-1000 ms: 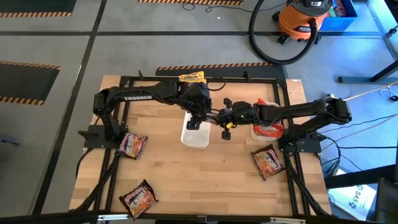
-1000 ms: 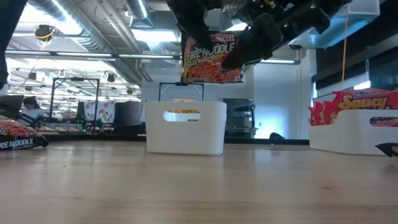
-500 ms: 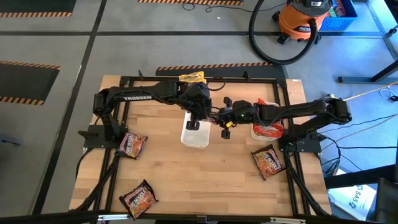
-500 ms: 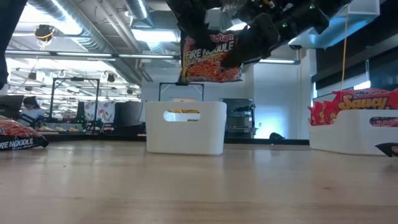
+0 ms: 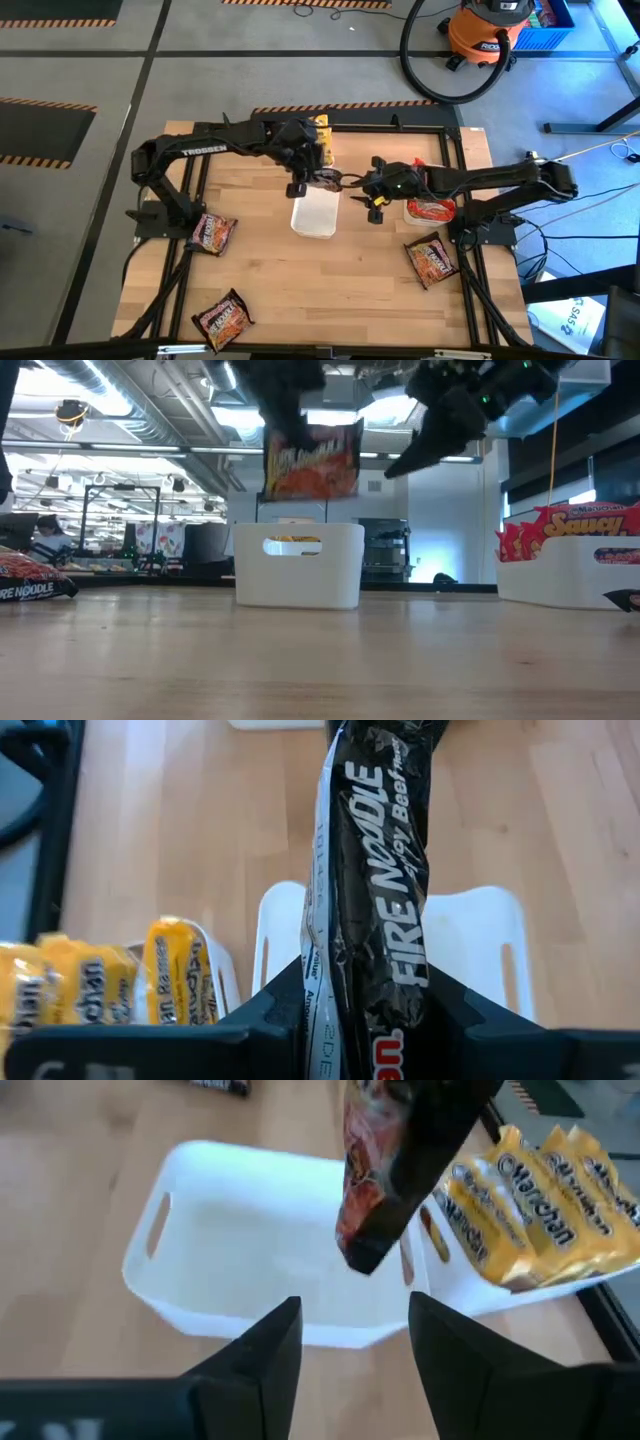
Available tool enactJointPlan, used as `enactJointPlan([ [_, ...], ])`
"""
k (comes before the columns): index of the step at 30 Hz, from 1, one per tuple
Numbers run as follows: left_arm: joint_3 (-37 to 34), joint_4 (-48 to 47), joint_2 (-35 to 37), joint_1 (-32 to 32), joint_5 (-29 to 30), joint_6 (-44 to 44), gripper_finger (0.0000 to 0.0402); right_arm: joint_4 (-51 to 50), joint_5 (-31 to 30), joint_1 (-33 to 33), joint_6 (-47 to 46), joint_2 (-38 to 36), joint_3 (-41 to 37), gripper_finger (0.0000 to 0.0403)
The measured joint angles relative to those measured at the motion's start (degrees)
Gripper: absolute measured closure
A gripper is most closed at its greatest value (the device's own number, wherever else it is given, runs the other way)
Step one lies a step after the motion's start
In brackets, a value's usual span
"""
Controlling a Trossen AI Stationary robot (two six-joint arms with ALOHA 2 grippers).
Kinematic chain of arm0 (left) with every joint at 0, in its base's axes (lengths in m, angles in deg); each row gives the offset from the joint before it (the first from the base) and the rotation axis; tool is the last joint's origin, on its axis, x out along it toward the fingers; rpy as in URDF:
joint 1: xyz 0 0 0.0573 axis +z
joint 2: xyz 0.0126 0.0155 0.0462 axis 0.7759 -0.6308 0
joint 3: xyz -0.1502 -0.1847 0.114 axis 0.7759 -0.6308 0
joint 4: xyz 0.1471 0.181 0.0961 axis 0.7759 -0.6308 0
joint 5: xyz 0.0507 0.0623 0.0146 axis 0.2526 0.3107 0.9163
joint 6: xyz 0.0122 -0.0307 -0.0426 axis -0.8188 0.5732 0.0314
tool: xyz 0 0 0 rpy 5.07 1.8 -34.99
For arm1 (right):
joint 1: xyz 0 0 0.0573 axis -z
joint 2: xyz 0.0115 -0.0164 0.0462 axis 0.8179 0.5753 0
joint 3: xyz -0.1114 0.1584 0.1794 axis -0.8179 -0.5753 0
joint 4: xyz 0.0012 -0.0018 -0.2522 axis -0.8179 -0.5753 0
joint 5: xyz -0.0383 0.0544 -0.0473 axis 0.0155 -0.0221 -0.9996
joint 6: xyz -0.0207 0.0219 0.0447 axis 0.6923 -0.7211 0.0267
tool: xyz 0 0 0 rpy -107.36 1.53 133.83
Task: Sort Maruchan noodles
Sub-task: Put the black noodle pack into the bottom left white bin
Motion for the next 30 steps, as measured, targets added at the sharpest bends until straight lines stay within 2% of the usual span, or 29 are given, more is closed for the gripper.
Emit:
enactJointPlan([
  [6, -9.69, 10.15, 0.36, 2.93, -5.49, -0.17, 0.0298, 11.21, -2.02, 0.04, 0.21, 1.99, -6.27, 0.0251],
  [12, -14.93, 17.65, 0.12, 4.75, -8.58, -0.28, 0.0295, 19.31, -1.71, 1.60, -0.06, 5.25, -10.05, 0.0270],
  [24, -16.98, 20.61, -0.11, 5.06, -8.35, -1.61, 0.0295, 24.40, -1.36, 3.78, -0.25, 11.25, -10.17, 0.0304],
  [30, -17.03, 20.44, -1.35, 5.09, -4.17, 0.22, 0.0294, 24.56, -1.05, 3.76, -0.23, 11.26, -10.14, 0.0313],
])
